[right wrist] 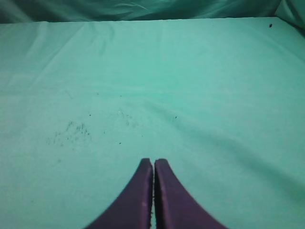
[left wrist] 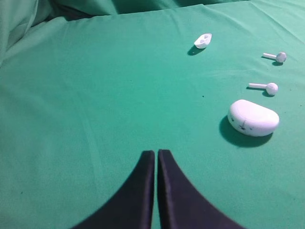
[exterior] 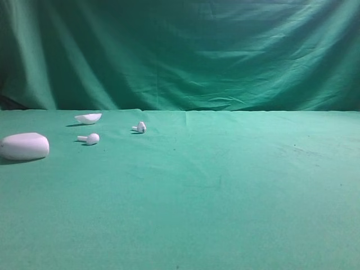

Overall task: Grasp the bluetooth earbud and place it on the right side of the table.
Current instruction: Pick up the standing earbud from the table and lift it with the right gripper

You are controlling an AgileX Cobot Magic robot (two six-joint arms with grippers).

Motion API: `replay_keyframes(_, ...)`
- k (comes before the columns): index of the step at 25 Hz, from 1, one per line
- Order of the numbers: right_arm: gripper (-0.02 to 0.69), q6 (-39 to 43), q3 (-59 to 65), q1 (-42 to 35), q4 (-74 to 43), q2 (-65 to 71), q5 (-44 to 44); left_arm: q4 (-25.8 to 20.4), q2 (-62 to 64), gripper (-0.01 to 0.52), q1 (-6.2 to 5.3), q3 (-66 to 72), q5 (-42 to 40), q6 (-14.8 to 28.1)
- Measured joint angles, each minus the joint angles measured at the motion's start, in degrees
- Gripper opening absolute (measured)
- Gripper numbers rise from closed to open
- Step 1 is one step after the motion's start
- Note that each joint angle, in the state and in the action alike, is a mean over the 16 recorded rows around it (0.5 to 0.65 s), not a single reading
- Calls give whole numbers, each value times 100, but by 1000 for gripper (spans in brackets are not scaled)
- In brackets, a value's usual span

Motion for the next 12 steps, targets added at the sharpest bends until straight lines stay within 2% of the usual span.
replay_keyframes(12,0,0,0,0,0,0,0,0,0,0,0,0,0,0)
